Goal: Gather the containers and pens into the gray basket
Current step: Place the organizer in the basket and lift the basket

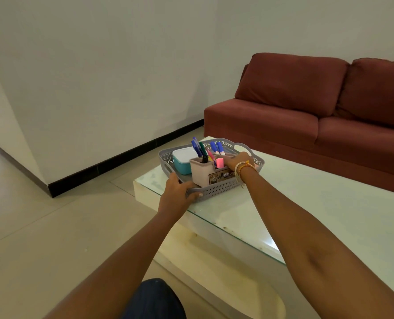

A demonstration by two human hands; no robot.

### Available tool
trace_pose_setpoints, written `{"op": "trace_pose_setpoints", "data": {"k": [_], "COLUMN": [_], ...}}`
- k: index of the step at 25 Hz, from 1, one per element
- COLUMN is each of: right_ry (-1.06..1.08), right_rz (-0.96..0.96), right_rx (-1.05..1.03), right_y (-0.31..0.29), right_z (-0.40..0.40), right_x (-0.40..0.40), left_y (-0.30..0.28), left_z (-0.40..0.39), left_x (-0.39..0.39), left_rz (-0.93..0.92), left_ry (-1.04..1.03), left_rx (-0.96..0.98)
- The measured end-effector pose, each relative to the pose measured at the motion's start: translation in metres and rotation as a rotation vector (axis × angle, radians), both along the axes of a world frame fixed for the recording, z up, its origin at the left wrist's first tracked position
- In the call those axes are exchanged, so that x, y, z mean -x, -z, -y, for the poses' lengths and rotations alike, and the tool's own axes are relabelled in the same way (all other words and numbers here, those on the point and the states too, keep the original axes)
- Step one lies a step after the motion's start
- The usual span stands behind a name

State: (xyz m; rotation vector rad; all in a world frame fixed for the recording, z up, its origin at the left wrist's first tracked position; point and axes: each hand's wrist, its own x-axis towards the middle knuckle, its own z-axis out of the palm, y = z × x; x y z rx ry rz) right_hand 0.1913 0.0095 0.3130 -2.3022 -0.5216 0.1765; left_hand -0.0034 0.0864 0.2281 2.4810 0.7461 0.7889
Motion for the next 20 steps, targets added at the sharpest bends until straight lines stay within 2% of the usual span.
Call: {"op": "trace_pose_setpoints", "data": {"k": [3, 7, 9, 11, 13, 15, 17, 20], "right_ry": [-0.026, 0.012, 0.029, 0.101, 0.253, 0.325, 0.299, 0.177], "right_rz": [0.111, 0.155, 0.201, 0.193, 0.043, -0.192, -0.439, -0.523], "right_rx": [0.145, 0.206, 0.178, 0.058, -0.099, -0.293, -0.448, -0.447], "right_y": [-0.006, 0.015, 0.029, 0.029, 0.025, 0.031, 0.039, 0.047], "right_z": [0.004, 0.016, 0.018, 0.027, 0.042, 0.052, 0.059, 0.069], "right_x": [-0.002, -0.003, -0.007, 0.006, 0.03, 0.046, 0.058, 0.054], "left_y": [-0.001, 0.0, -0.001, -0.001, 0.001, 0.002, 0.003, 0.002], "left_z": [0.003, 0.007, 0.016, 0.026, 0.039, 0.054, 0.071, 0.091], "left_x": [0.001, -0.001, 0.001, 0.002, 0.003, 0.0, -0.003, -0.006], "left_rz": [-0.001, 0.022, 0.026, 0.024, 0.042, 0.077, 0.089, 0.085], "left_ry": [-0.016, -0.03, -0.028, -0.05, -0.066, -0.074, -0.072, -0.022], "left_rx": [0.014, 0.013, 0.0, -0.01, -0.013, -0.036, -0.042, 0.004]}}
